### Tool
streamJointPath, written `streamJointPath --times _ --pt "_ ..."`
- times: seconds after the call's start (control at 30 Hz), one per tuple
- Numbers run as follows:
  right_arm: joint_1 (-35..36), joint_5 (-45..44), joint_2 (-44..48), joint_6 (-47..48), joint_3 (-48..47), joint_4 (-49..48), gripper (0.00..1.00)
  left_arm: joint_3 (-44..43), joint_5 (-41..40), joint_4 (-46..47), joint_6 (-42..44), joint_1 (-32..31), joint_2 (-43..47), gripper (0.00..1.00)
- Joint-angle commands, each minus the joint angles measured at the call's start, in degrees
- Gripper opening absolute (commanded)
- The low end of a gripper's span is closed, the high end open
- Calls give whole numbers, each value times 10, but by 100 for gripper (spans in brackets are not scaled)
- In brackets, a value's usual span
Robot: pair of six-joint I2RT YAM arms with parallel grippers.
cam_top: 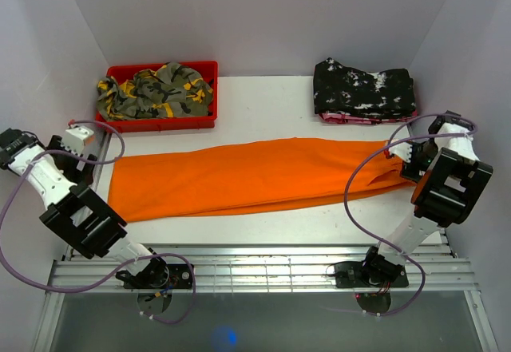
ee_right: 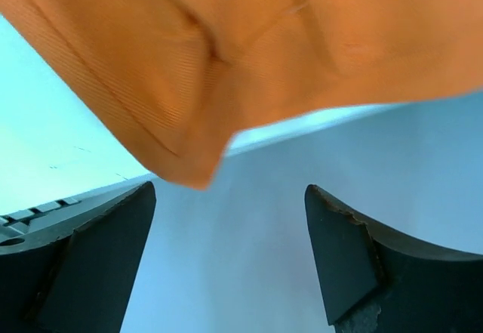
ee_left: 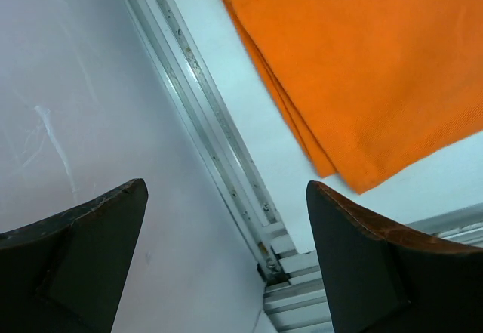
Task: Fold and stack the trousers
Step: Fold the trousers
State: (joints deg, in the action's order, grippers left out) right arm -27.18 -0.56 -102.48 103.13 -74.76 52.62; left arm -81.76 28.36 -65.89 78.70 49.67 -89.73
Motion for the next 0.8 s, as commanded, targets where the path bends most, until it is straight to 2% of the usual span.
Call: streamJointPath --times 0.0,0.07,0.13,0.17,0.2,0.27,0.33,0.37,0.47,0.77 --pt "22 70 -10 -48 -104 102 86 -14 10 -12 -185 -22 -24 97" --pt "35 106 -20 -75 -143 153 86 -6 -4 9 -260 -33 -36 96" --pt "56 124 -34 -127 -184 172 86 6 23 17 -295 -42 -35 97" --pt "63 131 -38 -145 -192 182 86 16 41 59 -322 -48 -26 97" --pt "80 136 -41 -165 -198 184 85 45 28 93 -405 -68 -22 97" --pt "94 151 -49 -218 -208 188 84 60 -25 164 -458 -100 -24 88" --pt "115 159 -54 -245 -212 194 83 66 -56 195 -513 -141 -37 76" --pt "121 164 -57 -263 -215 198 83 64 -67 218 -531 -149 -46 64" --pt "142 166 -65 -289 -238 209 83 35 -104 223 -576 -171 -96 45" --pt "157 140 -81 -297 -284 223 82 31 -172 264 -612 -174 -162 40"
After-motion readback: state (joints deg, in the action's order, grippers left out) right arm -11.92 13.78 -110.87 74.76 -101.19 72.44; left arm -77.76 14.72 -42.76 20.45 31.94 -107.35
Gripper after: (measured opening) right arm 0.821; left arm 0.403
